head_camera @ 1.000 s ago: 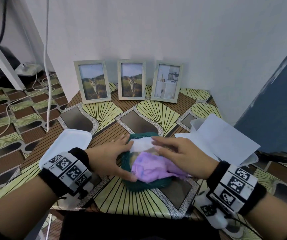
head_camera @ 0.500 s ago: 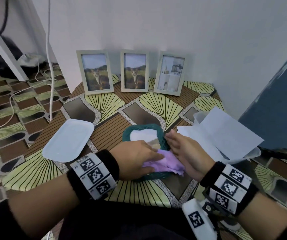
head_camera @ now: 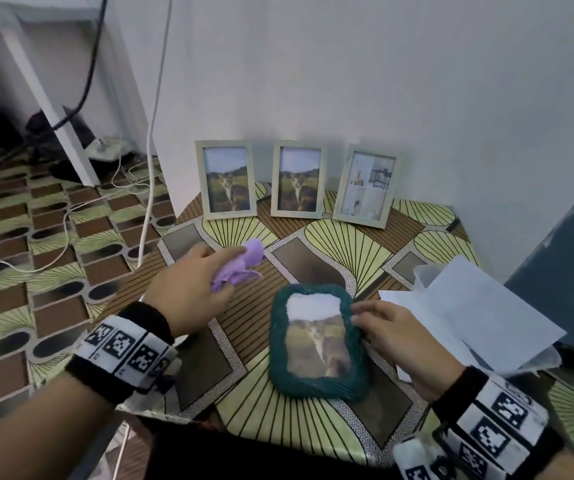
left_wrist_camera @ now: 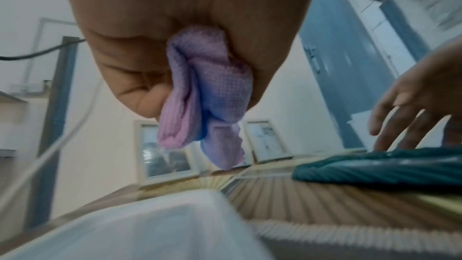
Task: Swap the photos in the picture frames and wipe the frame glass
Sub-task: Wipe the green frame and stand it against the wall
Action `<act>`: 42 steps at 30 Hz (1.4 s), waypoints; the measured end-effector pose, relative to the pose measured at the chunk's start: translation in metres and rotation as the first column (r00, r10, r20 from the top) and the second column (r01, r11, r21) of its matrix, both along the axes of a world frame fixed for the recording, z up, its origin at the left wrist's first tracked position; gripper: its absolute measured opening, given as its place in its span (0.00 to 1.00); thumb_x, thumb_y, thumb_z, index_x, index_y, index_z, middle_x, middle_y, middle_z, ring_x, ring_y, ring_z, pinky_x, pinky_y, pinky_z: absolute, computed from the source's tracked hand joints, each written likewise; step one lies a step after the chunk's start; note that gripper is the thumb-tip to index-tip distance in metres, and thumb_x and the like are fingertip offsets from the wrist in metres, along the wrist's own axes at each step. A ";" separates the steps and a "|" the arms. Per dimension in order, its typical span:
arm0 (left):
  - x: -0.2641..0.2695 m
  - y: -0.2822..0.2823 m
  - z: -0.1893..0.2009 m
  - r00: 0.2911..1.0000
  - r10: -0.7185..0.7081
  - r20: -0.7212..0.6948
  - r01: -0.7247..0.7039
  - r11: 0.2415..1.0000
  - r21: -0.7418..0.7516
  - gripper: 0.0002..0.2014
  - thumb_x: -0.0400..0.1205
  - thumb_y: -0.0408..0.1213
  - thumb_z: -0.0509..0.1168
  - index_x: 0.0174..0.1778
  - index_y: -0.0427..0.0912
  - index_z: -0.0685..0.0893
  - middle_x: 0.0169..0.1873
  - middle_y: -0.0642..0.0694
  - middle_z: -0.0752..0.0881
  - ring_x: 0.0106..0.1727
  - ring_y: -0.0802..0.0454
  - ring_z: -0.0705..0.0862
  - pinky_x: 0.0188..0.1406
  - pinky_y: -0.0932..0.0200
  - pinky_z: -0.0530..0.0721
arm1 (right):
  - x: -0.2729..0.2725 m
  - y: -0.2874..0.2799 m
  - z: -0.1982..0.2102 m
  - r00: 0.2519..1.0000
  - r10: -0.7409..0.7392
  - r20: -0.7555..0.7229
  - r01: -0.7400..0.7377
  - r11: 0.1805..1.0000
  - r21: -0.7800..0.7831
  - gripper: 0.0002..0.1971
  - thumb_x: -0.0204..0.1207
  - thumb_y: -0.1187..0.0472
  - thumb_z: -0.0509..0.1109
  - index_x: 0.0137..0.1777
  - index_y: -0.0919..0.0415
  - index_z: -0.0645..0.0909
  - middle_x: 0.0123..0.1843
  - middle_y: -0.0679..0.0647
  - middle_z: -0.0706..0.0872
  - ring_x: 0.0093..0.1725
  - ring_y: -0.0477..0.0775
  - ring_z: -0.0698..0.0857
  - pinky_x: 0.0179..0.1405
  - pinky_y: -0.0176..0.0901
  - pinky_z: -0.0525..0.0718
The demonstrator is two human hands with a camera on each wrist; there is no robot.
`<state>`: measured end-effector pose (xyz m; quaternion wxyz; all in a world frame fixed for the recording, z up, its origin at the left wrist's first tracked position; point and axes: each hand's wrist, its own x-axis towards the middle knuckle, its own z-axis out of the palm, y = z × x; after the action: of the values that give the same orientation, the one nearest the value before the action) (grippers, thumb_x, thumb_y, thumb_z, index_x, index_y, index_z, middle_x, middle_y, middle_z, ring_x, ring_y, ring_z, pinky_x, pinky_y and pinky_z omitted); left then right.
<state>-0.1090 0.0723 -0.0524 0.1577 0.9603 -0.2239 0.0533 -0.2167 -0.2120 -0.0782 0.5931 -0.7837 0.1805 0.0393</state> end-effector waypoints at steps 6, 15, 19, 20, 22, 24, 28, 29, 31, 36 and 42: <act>0.019 0.053 -0.016 0.986 0.158 -0.054 -0.134 0.942 0.308 0.25 0.84 0.53 0.57 0.78 0.55 0.68 0.63 0.43 0.73 0.56 0.44 0.80 0.52 0.52 0.83 | 0.002 0.006 0.003 0.995 0.103 -0.014 -0.104 0.975 -0.196 0.19 0.77 0.58 0.74 0.67 0.54 0.82 0.61 0.46 0.85 0.62 0.44 0.82 0.64 0.40 0.78; 0.004 0.054 -0.012 0.986 0.093 -0.141 -0.010 0.865 0.501 0.32 0.85 0.62 0.48 0.83 0.51 0.57 0.73 0.48 0.76 0.63 0.42 0.79 0.61 0.52 0.79 | -0.001 0.015 -0.001 0.991 0.129 -0.045 -0.136 0.955 -0.265 0.24 0.76 0.56 0.75 0.72 0.53 0.78 0.67 0.50 0.83 0.67 0.50 0.81 0.72 0.54 0.78; -0.018 0.032 0.003 0.999 0.052 0.013 -0.051 0.851 0.523 0.32 0.81 0.67 0.49 0.81 0.60 0.58 0.73 0.53 0.75 0.69 0.46 0.75 0.65 0.47 0.73 | -0.005 0.013 -0.001 0.990 0.131 -0.057 -0.142 0.931 -0.336 0.27 0.75 0.55 0.75 0.75 0.52 0.75 0.69 0.49 0.83 0.67 0.49 0.80 0.73 0.53 0.78; -0.024 0.021 0.005 1.000 0.019 0.020 -0.026 0.865 0.500 0.31 0.81 0.67 0.49 0.79 0.61 0.62 0.71 0.53 0.76 0.69 0.47 0.74 0.65 0.47 0.72 | -0.005 0.012 -0.001 0.989 0.133 -0.064 -0.147 0.925 -0.352 0.28 0.75 0.54 0.75 0.75 0.52 0.75 0.68 0.49 0.83 0.67 0.50 0.80 0.72 0.53 0.79; -0.034 -0.001 0.006 0.996 -0.066 -0.052 0.082 0.901 0.426 0.28 0.80 0.67 0.50 0.73 0.59 0.69 0.64 0.53 0.80 0.65 0.50 0.76 0.63 0.49 0.75 | -0.005 0.011 0.000 0.986 0.143 -0.082 -0.164 0.915 -0.369 0.28 0.75 0.53 0.74 0.76 0.52 0.74 0.67 0.49 0.83 0.65 0.51 0.81 0.70 0.53 0.80; -0.042 -0.023 0.001 0.973 -0.137 -0.184 0.197 0.910 0.364 0.27 0.80 0.67 0.52 0.70 0.56 0.73 0.56 0.53 0.82 0.60 0.53 0.79 0.59 0.50 0.79 | -0.005 0.011 0.001 0.984 0.150 -0.096 -0.175 0.917 -0.360 0.29 0.76 0.53 0.74 0.76 0.52 0.73 0.67 0.48 0.82 0.65 0.50 0.81 0.70 0.52 0.79; -0.046 -0.051 -0.009 0.927 -0.215 -0.308 0.318 0.886 0.336 0.29 0.81 0.65 0.56 0.72 0.52 0.72 0.55 0.51 0.80 0.54 0.53 0.80 0.55 0.54 0.81 | -0.004 0.010 0.002 0.991 0.105 -0.083 -0.122 0.964 -0.238 0.26 0.76 0.56 0.74 0.74 0.55 0.76 0.67 0.49 0.82 0.66 0.49 0.80 0.71 0.49 0.79; -0.045 -0.055 -0.010 0.923 -0.225 -0.312 0.325 0.890 0.320 0.29 0.80 0.65 0.57 0.73 0.52 0.72 0.54 0.51 0.80 0.53 0.54 0.80 0.55 0.54 0.82 | -0.004 0.011 0.002 0.994 0.084 -0.076 -0.097 0.978 -0.185 0.24 0.76 0.56 0.75 0.72 0.55 0.78 0.65 0.49 0.82 0.64 0.47 0.81 0.66 0.46 0.81; -0.041 -0.057 -0.013 0.911 -0.244 -0.333 0.340 0.902 0.268 0.31 0.79 0.66 0.58 0.74 0.53 0.71 0.54 0.52 0.81 0.53 0.55 0.80 0.56 0.53 0.82 | -0.005 0.011 0.001 0.997 0.047 -0.066 -0.051 0.997 -0.065 0.21 0.76 0.57 0.75 0.68 0.54 0.80 0.63 0.49 0.83 0.58 0.44 0.83 0.50 0.37 0.82; -0.037 -0.057 -0.015 0.816 -0.377 -0.439 0.271 0.919 -0.286 0.24 0.78 0.49 0.71 0.70 0.63 0.75 0.50 0.65 0.88 0.47 0.68 0.85 0.47 0.68 0.84 | -0.005 0.009 -0.004 0.990 -0.142 -0.018 0.143 0.969 0.202 0.17 0.76 0.65 0.73 0.64 0.54 0.81 0.64 0.57 0.84 0.63 0.54 0.84 0.57 0.49 0.85; -0.037 -0.061 -0.007 0.832 -0.338 -0.439 0.034 0.821 -0.569 0.25 0.76 0.27 0.74 0.53 0.67 0.81 0.43 0.42 0.88 0.38 0.47 0.88 0.47 0.49 0.89 | -0.008 0.002 0.000 0.963 -0.268 -0.024 0.249 0.857 0.451 0.16 0.77 0.70 0.70 0.64 0.59 0.78 0.40 0.53 0.89 0.37 0.46 0.90 0.29 0.37 0.84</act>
<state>-0.1456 0.0117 -0.0598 0.4803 0.8260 -0.2447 -0.1647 -0.2245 -0.2101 -0.0782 0.7616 -0.5942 0.2582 -0.0155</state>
